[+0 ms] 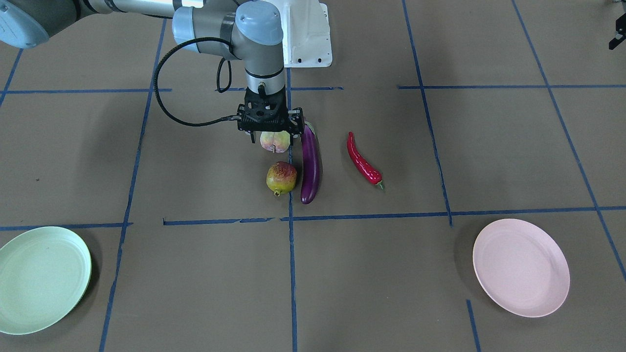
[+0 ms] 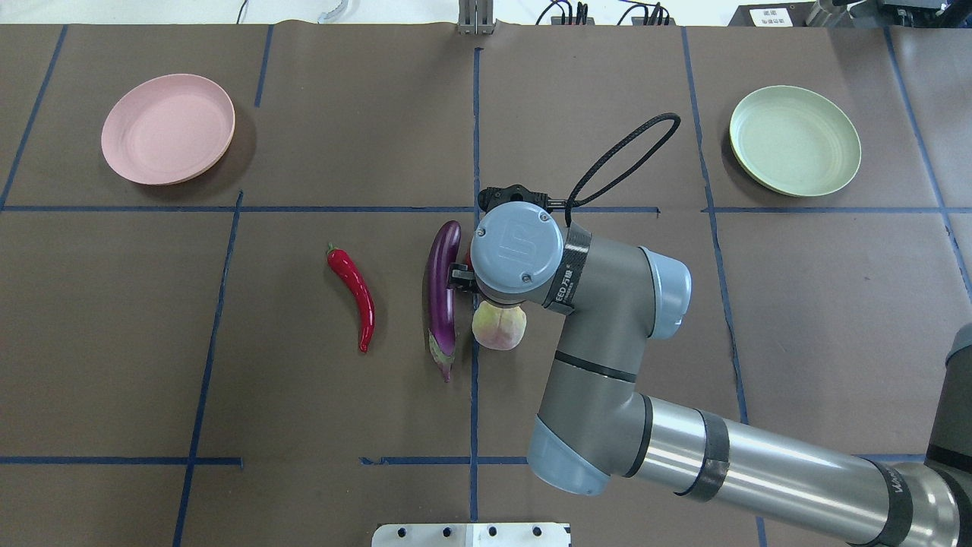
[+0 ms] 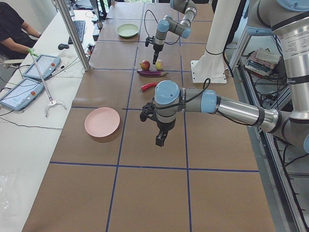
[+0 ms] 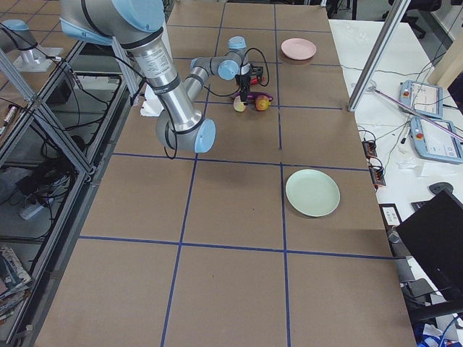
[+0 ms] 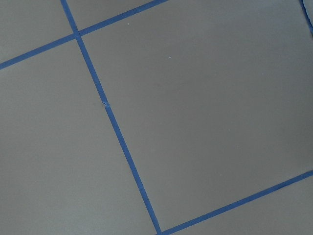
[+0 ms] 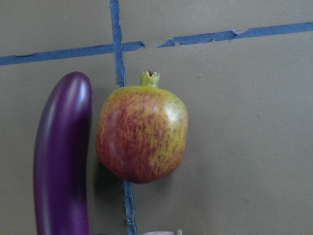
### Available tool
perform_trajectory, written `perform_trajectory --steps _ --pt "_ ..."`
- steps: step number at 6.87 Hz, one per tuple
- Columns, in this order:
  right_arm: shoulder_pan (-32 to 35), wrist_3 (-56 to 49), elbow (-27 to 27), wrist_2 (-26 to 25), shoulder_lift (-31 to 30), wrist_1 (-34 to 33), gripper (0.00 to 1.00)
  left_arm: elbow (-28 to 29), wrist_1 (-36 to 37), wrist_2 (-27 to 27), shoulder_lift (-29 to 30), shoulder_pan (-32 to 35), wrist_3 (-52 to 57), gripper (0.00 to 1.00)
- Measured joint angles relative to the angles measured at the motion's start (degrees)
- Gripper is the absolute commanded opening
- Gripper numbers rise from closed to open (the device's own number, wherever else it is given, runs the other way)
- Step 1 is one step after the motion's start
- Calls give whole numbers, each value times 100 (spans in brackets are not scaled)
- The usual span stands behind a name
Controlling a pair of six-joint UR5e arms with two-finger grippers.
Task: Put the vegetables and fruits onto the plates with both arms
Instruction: 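Move the right gripper down to the pale peach and grasp it, then carry peach to green plate with right gripper while left reaches eggplant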
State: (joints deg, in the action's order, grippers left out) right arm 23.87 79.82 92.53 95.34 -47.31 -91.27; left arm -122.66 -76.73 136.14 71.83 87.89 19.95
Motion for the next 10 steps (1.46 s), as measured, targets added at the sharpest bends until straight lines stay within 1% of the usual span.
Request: perform_trajectory --steps 1,2,3,4,5,6,7,8,9,10 --pt "-61 12 -88 -4 4 -4 99 1 0 0 1 0 0 100" --pt "-100 17 -158 -6 5 -2 91 -1 0 0 0 0 0 100" --pt "-134 19 -195 -7 0 -3 39 -3 2 0 -2 0 -2 100" --pt "-157 32 -213 -7 1 -8 0 -3 1 2 11 -6 -79 100" --pt "-161 51 -203 -3 4 -15 0 -9 -7 62 105 -104 -394 100" --pt "-93 55 -68 38 -15 -45 0 -13 -18 214 350 -400 -1027 100" --pt "159 33 295 257 -86 -213 0 -11 -29 346 730 -777 -1721 100" --pt "557 -51 724 632 -246 -436 0 -2 -33 402 1182 -1211 -2380 100" --pt "1034 -345 1039 977 -489 -534 0 10 -35 405 1697 -1759 -3103 100" --pt "1531 -908 1193 1266 -738 -561 0 20 -31 381 2212 -2306 -3752 100"
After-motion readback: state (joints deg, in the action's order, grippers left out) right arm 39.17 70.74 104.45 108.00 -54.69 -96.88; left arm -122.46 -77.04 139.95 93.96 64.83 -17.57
